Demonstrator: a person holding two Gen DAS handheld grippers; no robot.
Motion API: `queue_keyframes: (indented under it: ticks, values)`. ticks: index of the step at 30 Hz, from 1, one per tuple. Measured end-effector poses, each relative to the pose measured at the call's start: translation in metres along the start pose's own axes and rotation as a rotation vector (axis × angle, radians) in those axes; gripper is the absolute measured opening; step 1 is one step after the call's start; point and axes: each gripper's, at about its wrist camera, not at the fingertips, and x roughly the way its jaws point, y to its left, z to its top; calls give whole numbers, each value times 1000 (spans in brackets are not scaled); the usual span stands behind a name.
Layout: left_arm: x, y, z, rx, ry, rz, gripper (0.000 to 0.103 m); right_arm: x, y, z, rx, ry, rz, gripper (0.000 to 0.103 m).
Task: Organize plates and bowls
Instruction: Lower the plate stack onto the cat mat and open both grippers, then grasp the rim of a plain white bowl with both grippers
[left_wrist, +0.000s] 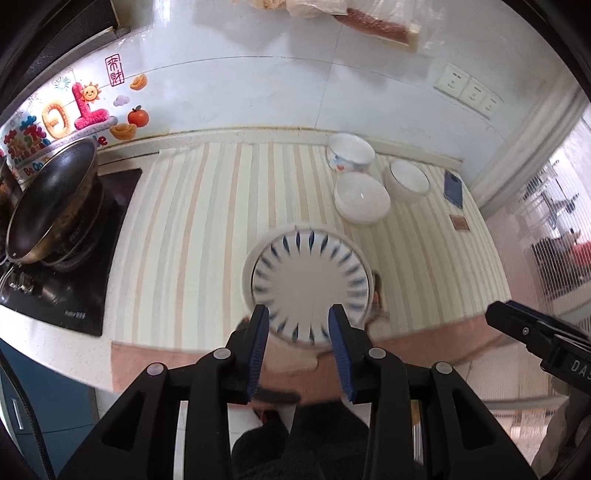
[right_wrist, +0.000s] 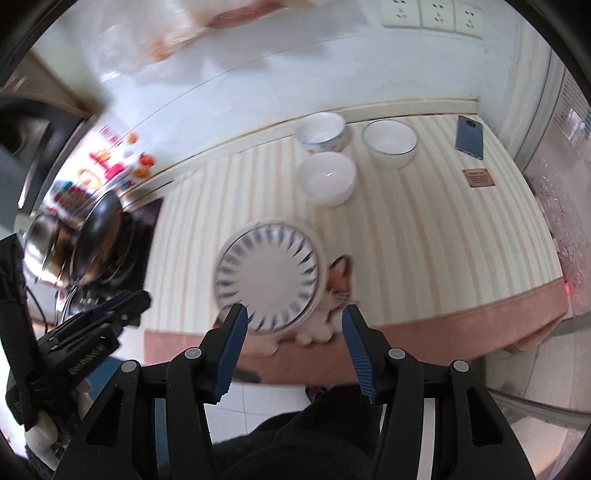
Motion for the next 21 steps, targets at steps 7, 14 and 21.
queue_keyframes:
  ticks: [7, 14, 21]
  values:
    - [75, -18, 78, -39, 19, 25, 31, 78, -65, 84, 75, 59, 14, 56]
    - [183, -38, 138, -91, 148, -3, 31, 184, -108, 166, 65, 184, 63, 56]
    - [281, -57, 162, -95, 300, -97, 30, 277, -121, 206, 35, 283, 102, 42]
